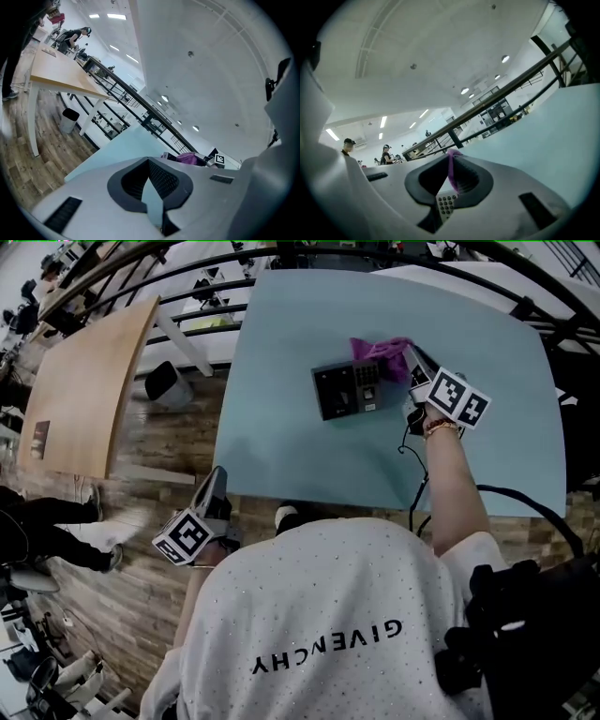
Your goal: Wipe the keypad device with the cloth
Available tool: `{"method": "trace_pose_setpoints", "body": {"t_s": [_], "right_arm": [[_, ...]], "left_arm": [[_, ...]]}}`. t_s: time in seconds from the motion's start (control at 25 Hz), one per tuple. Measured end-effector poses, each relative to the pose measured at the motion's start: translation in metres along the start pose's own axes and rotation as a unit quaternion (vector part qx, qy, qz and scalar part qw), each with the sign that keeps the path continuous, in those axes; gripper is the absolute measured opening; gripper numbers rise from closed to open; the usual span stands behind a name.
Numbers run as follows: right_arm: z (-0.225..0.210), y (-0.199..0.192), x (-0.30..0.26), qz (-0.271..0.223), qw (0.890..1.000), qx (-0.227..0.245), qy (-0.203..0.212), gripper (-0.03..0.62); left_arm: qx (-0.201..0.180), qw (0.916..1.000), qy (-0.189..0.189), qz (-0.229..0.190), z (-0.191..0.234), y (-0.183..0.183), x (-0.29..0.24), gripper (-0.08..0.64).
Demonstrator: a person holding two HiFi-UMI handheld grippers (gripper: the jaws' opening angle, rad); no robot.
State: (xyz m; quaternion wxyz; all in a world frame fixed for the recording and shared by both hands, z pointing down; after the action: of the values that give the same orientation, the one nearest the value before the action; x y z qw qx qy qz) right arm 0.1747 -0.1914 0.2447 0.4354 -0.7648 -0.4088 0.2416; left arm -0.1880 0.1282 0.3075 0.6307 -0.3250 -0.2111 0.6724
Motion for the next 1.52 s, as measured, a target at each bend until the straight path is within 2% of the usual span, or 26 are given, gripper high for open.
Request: {"method": "trace_pose_setpoints", "body": {"t_s": [0.12,0.2,0.24,0.32,0.48,0.6,0.76,0.88,1.0,1.2,1.32,1.44,1.52], "right_arm": [[0.024,0.028,0.004,-0.042,0.998,0.002,0.049,0.023],[0.036,0.037,0.011,-0.076,0.993,-0.024,0.086,0.023],[0.038,0.036,0.012,-0.083,0.991,-0.041,0.099,0.023],[0.034,0.019,0.008,-0.064,0.99,-0.07,0.101,0.023],[0.015,-0.02,-0.008,-0.008,0.995,-0.089,0.049,0.023],[0.007,-0.039,-0.017,0.012,0.992,-0.12,0.021,0.023],[-0.01,-0.064,-0.013,0.019,0.984,-0.174,-0.034,0.023],[-0.018,-0.072,-0.009,0.008,0.978,-0.198,-0.058,0.023],[-0.026,-0.081,-0.006,0.024,0.977,-0.192,-0.093,0.023],[-0.027,-0.094,0.0,0.047,0.976,-0.183,-0.106,0.023],[-0.035,-0.111,0.01,0.074,0.972,-0.174,-0.14,0.023],[-0.044,-0.131,0.027,0.092,0.966,-0.169,-0.172,0.023],[-0.05,-0.141,0.038,0.105,0.962,-0.15,-0.203,0.025]], "left_arm": [[0.009,0.9998,-0.019,0.006,-0.011,-0.004,-0.006,-0.008],[0.004,0.9997,-0.025,0.006,-0.015,-0.004,-0.006,-0.006],[-0.002,0.9997,-0.026,0.004,-0.016,-0.004,-0.005,-0.006],[-0.007,0.9997,-0.025,0.001,-0.013,-0.007,-0.004,-0.006],[-0.005,0.9999,-0.01,-0.003,-0.004,-0.009,0.005,-0.006],[0.006,1.0,0.004,-0.004,0.004,-0.008,0.012,-0.006],[0.023,0.9996,0.007,-0.013,0.007,-0.01,0.017,-0.006],[0.024,0.9996,0.006,-0.016,0.009,-0.008,0.015,-0.006],[0.02,0.9997,0.002,-0.016,0.01,-0.002,0.01,-0.006],[0.014,0.9998,-0.007,-0.01,0.01,0.004,-0.001,-0.006],[0.008,0.9999,-0.011,0.0,0.01,0.001,-0.007,-0.006],[-0.019,0.9995,-0.02,0.017,0.01,-0.005,-0.012,-0.006],[-0.02,0.9991,-0.027,0.024,0.01,-0.006,-0.016,-0.006]]}}
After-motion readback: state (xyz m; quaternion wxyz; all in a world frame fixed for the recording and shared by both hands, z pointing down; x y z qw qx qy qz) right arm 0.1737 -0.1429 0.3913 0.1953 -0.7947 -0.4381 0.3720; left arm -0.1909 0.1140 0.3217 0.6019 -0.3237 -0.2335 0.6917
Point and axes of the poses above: the fingertips, and each gripper's own axes: x backward along the fingers, z to its left, y out of its top, the point moved 4 cm from there along x, backward along the fingers, and after that the axes turned 12 degrees about -z, right-handed, at the moved point
